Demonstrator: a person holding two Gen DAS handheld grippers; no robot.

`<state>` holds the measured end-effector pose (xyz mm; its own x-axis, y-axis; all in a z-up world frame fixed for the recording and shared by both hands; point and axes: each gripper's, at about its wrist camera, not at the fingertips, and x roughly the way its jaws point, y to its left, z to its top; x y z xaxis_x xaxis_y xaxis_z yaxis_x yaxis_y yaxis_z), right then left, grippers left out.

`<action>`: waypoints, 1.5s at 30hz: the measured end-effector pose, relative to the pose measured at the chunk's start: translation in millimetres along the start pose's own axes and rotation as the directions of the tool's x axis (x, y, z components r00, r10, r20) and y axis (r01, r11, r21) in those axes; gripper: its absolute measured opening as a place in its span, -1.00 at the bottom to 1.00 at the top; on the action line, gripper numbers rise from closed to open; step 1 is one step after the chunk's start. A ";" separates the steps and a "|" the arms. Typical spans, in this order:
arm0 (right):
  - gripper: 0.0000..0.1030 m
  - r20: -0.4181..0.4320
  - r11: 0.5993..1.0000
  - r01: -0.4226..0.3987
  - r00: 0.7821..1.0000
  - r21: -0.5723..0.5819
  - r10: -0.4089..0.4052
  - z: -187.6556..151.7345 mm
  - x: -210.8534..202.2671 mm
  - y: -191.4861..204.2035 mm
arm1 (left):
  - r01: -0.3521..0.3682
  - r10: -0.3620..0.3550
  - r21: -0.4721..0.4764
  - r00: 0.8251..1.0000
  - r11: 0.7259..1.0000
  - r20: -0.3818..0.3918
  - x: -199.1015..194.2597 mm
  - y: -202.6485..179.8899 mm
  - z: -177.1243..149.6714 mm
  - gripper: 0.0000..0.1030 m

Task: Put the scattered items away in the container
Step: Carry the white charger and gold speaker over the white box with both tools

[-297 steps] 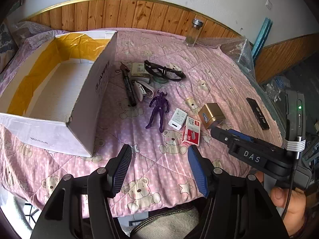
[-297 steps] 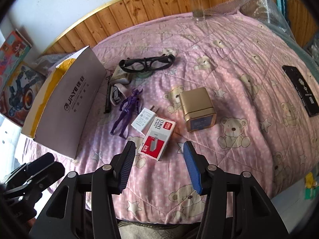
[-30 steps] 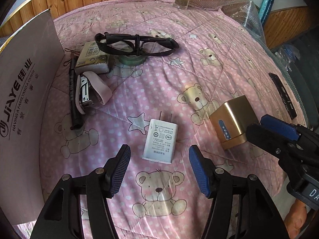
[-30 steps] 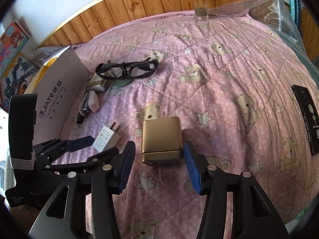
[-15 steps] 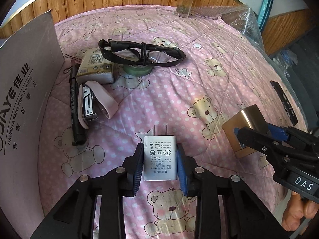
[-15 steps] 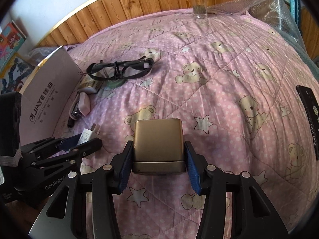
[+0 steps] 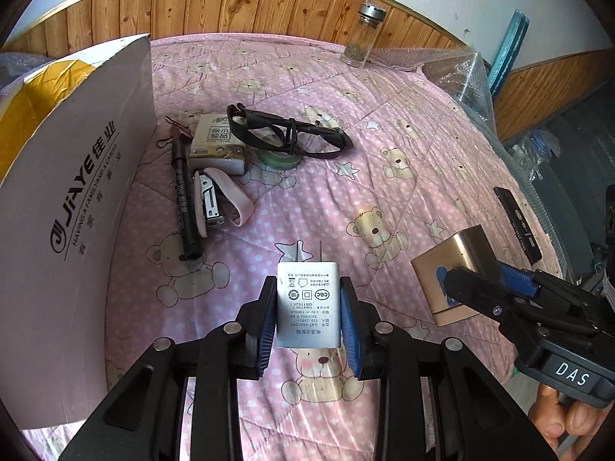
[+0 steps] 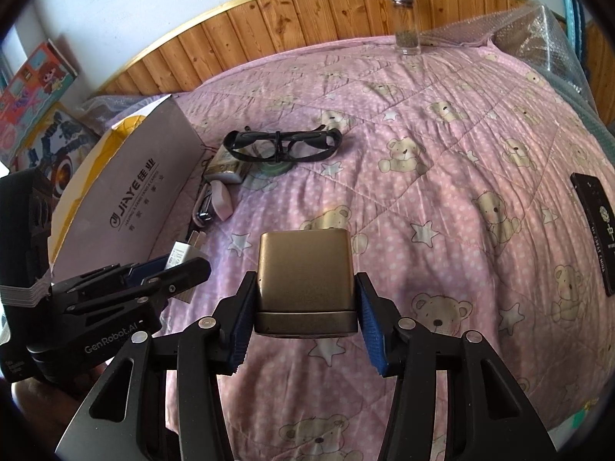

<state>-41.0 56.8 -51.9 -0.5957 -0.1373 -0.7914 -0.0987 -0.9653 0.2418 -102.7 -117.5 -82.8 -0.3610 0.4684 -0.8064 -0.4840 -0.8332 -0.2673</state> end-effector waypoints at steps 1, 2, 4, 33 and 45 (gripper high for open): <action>0.00 -0.003 1.000 -0.001 1.000 -0.005 0.001 -2.4 -0.9 3.1 | 0.002 -0.002 -0.005 1.000 1.000 0.002 -3.6 1.3 -2.6 -0.39; 0.00 -0.004 1.000 -0.002 1.000 -0.009 0.002 -4.6 -1.7 5.8 | 0.007 -0.007 -0.012 1.000 1.000 0.005 -7.9 3.2 -5.6 -0.39; 0.00 -0.008 1.000 -0.001 1.000 -0.020 0.001 -8.9 -3.4 11.6 | 0.011 -0.011 -0.024 1.000 1.000 0.009 -14.8 5.9 -10.6 -0.39; 0.01 0.011 0.980 -0.067 0.997 -0.188 0.070 -38.8 -43.2 104.1 | 0.074 -0.062 -0.086 0.988 0.994 0.141 -112.3 36.4 -50.2 -0.39; 0.01 0.043 0.940 -0.162 0.982 -0.300 0.183 -33.7 -75.7 148.8 | 0.094 -0.064 -0.134 0.974 0.987 0.216 -156.1 51.1 -52.3 -0.38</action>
<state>16.3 -83.9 25.0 -0.6377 -0.3022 -0.7086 0.2433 -0.9518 0.1869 -29.3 -248.5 1.9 -0.4931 0.5732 -0.6545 -0.4051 -0.8170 -0.4103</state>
